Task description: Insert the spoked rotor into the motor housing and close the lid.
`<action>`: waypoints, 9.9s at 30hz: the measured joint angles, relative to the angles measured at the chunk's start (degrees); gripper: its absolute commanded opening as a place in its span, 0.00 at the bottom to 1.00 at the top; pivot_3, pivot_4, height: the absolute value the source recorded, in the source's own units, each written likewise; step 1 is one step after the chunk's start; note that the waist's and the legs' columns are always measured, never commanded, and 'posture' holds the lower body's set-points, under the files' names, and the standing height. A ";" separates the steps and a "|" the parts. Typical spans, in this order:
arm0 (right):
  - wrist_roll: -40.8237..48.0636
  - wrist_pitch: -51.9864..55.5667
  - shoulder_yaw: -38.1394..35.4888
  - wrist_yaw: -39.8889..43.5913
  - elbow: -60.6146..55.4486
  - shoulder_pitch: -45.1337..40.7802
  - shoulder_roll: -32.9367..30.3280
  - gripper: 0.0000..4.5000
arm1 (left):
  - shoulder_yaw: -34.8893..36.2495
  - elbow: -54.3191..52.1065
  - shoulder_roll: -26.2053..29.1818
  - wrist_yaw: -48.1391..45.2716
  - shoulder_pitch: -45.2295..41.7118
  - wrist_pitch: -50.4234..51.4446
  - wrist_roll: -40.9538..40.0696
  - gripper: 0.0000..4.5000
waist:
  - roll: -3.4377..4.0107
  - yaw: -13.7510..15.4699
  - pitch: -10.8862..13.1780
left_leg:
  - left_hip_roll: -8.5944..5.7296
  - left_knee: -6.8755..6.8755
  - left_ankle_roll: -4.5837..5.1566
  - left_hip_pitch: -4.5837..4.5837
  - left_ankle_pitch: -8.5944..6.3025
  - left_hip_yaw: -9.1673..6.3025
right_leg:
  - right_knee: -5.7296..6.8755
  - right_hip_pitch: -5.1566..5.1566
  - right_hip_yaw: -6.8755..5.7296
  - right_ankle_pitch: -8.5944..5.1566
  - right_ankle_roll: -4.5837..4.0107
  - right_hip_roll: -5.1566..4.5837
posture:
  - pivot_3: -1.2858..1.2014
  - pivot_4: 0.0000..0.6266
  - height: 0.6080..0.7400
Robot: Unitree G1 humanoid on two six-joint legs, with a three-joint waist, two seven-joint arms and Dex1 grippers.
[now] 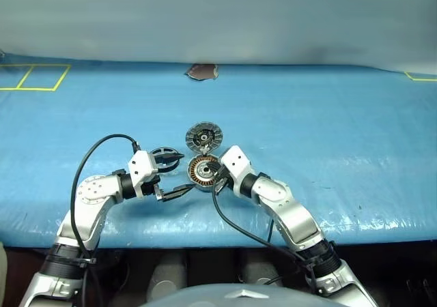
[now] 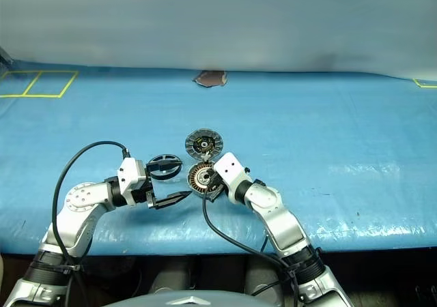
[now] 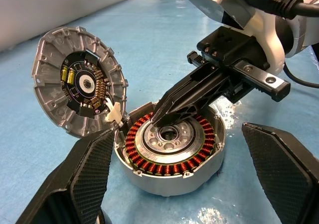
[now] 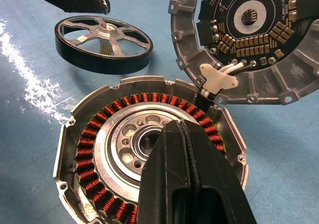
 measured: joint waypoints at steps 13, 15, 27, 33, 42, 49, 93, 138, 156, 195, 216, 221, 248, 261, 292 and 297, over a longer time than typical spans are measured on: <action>-0.14 2.89 -1.00 -1.03 -4.27 0.02 -1.33 0.00 | -0.26 0.00 -0.05 -0.23 0.03 0.02 0.01 1.00 | -0.07 0.25 0.74 | 0.03 0.08 0.04 -0.52 -0.08 -0.02 | 0.00 -0.12 0.00 -0.05 0.02 0.13 | 0.52 0.24 1.00; -0.18 3.13 -0.60 -0.95 -4.61 0.04 -1.39 0.00 | -0.26 0.00 -0.04 -0.23 0.03 0.02 0.01 1.00 | -0.09 0.25 0.79 | 0.03 0.08 0.04 -0.52 -0.08 -0.02 | 0.00 -0.12 0.00 -0.05 0.02 0.14 | 0.52 0.24 1.00; -0.47 4.08 1.61 -0.01 -7.01 0.07 -1.35 0.00 | -0.26 0.00 0.08 -0.42 0.06 0.06 0.00 1.00 | -0.08 0.23 0.82 | 0.05 0.18 0.04 -0.52 -0.07 -0.04 | 0.02 -0.08 0.01 -0.02 0.06 0.18 | 0.52 0.24 1.00; -0.42 3.88 1.50 -0.02 -5.14 0.02 -0.78 0.00 | -0.26 0.00 0.08 -0.43 0.08 0.07 0.01 1.00 | -0.08 0.20 0.82 | 0.06 0.20 0.05 -0.51 -0.07 -0.04 | 0.03 -0.05 0.02 0.00 0.07 0.21 | 0.52 0.24 1.00; -0.12 3.03 1.51 0.29 -3.09 -0.43 -0.46 0.00 | -0.25 0.00 0.11 -0.17 0.22 0.07 0.01 1.00 | -0.09 0.14 0.80 | 0.18 0.33 0.05 -0.35 -0.07 -0.04 | 0.14 0.08 0.08 0.01 0.06 0.36 | 0.52 0.24 1.00; 0.41 4.11 1.20 -0.07 -1.14 -1.10 0.88 0.00 | -0.25 0.00 0.11 -0.18 0.23 0.07 -0.02 1.00 | -0.11 -0.07 0.77 | 0.33 0.29 0.04 0.26 -0.08 0.02 | 0.27 0.29 0.15 -0.04 -0.05 0.49 | 0.52 0.24 1.00; 2.95 9.09 0.39 -1.75 2.37 -1.86 5.16 0.00 | -0.24 -0.02 0.28 0.30 1.60 0.24 -0.08 1.00 | 0.08 -0.34 -0.77 | 0.74 0.26 -0.09 0.60 -0.16 0.18 | 0.63 0.23 0.17 -0.25 -0.44 0.71 | 0.52 0.24 1.00; 8.54 12.21 -0.80 -0.51 -8.73 0.10 3.14 0.00 | 3.20 -4.52 2.28 1.06 1.70 6.60 -3.13 1.00 | -0.29 -0.19 0.82 | 0.93 0.15 -0.34 0.11 -0.43 0.39 | 0.73 -0.12 0.15 -0.47 -0.63 0.89 | 0.52 0.24 1.00; 4.71 10.24 1.63 -1.30 -4.96 -0.70 1.57 0.00 | 3.20 -4.69 2.27 1.58 2.04 6.71 -3.03 1.00 | -0.29 -0.32 0.79 | 0.96 0.20 -0.33 0.31 -0.43 0.42 | 0.83 0.02 0.20 -0.47 -0.63 0.95 | 0.52 0.24 1.00; 0.94 7.77 2.02 -2.80 1.76 -5.09 3.12 0.00 | 3.21 -5.04 2.27 1.72 2.71 7.57 -3.03 1.00 | -0.43 -0.07 0.55 | 1.02 0.41 -0.31 0.61 -0.41 0.40 | 0.91 0.14 0.24 -0.47 -0.66 1.02 | 0.52 0.24 1.00; 0.53 12.94 1.08 -3.68 -7.04 -2.63 0.54 0.00 | 3.18 -5.04 1.91 1.60 2.63 7.33 -2.94 1.00 | -0.42 0.14 0.63 | 0.97 0.28 -0.31 0.25 -0.41 0.46 | 0.88 -0.01 0.34 -0.44 -0.62 1.04 | 0.52 0.24 1.00; 0.50 13.22 1.71 -3.57 -8.17 -2.62 0.69 0.00 | 3.18 -5.04 1.91 1.58 2.65 7.30 -2.94 1.00 | -0.41 0.11 0.63 | 0.98 0.28 -0.31 0.25 -0.41 0.46 | 0.88 -0.01 0.34 -0.44 -0.62 1.04 | 0.52 0.24 1.00; 1.78 12.86 2.64 -2.71 -4.19 -1.86 3.56 0.00 | 3.05 -5.03 1.81 1.54 2.68 7.13 -2.88 1.00 | -0.47 -0.19 0.55 | 1.00 0.31 -0.31 0.46 -0.41 0.54 | 0.91 0.16 0.46 -0.43 -0.61 1.08 | 0.52 0.24 1.00; 7.23 15.54 0.30 -1.78 -10.45 -0.73 6.17 0.00 | 3.06 -5.04 2.19 1.44 3.15 7.57 -2.95 1.00 | -0.48 -0.29 0.56 | 1.03 0.29 -0.31 0.35 -0.41 0.61 | 0.95 -0.02 0.57 -0.42 -0.59 1.15 | 0.52 0.24 1.00; 5.85 15.23 0.79 -3.03 -13.58 -0.89 1.88 0.00 | 10.40 -8.26 5.81 15.96 2.10 27.49 -5.40 0.71 | -0.53 -0.20 0.59 | 1.01 0.30 -0.31 0.34 -0.41 0.64 | 0.93 0.00 0.62 -0.39 -0.54 1.15 | 0.52 0.24 1.00; 5.82 15.19 1.20 -3.09 -13.54 -0.90 2.32 0.00 | 10.76 -10.97 5.92 16.63 0.71 31.35 -8.06 0.71 | -0.54 -0.19 0.60 | 1.01 0.33 -0.31 0.34 -0.41 0.65 | 0.92 0.01 0.64 -0.38 -0.53 1.15 | 0.52 0.24 1.00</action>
